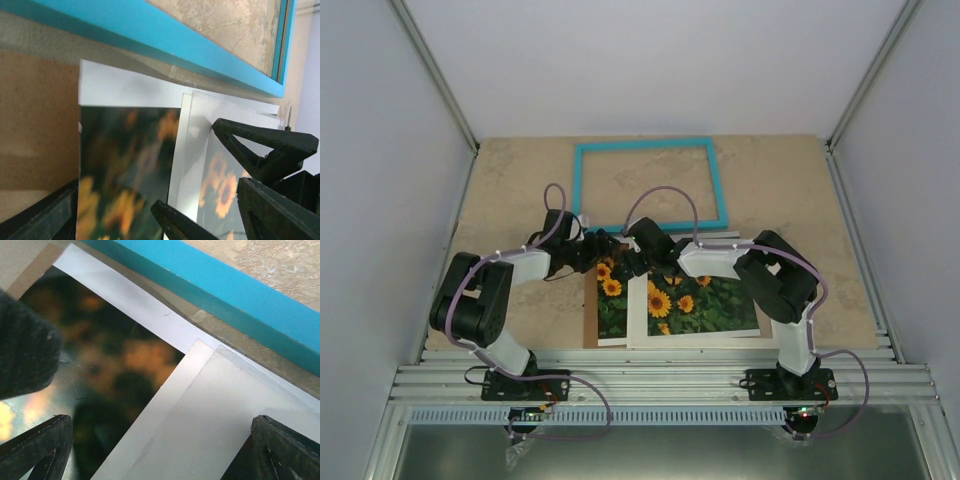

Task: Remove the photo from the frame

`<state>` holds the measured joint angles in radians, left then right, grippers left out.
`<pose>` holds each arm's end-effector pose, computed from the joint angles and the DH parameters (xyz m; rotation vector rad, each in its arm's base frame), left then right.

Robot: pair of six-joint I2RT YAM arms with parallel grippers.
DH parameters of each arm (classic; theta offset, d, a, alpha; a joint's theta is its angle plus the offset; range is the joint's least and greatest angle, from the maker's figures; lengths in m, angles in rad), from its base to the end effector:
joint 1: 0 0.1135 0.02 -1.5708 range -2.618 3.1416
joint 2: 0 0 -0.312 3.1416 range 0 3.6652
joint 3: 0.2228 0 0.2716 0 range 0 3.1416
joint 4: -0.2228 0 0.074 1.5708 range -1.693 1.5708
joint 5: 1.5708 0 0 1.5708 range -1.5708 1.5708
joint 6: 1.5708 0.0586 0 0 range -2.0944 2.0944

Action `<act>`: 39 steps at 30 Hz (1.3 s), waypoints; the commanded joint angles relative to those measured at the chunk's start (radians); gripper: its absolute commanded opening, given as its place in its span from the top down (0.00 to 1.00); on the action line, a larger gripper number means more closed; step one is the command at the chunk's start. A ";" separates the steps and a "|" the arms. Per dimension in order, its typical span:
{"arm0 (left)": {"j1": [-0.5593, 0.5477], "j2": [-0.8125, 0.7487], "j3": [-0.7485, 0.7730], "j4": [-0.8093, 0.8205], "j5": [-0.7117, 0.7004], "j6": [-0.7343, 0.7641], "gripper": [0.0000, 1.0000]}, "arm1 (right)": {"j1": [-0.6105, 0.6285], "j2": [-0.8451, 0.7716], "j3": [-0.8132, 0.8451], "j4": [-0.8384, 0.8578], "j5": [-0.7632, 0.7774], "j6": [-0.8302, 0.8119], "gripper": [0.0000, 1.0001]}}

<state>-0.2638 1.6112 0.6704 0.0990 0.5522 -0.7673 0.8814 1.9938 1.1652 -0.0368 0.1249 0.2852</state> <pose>0.3006 -0.1130 0.1542 -0.3682 2.5384 -1.1083 0.2963 0.3480 0.1427 -0.6688 2.3698 0.3706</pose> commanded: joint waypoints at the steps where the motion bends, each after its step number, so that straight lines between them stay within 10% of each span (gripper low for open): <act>1: -0.008 -0.031 -0.051 0.053 0.021 -0.022 0.20 | -0.017 -0.020 -0.036 -0.006 -0.039 0.028 0.02; 22: -0.008 -0.101 -0.102 0.045 -0.027 0.011 0.89 | -0.070 -0.142 -0.127 0.070 -0.123 0.063 0.02; 39: -0.008 -0.304 -0.024 -0.352 -0.242 0.078 1.00 | -0.116 -0.328 -0.238 0.077 -0.149 0.067 0.02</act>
<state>-0.2687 1.3705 0.5926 -0.0639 0.4171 -0.7284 0.7731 1.7069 0.9546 0.0181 -0.0074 0.3424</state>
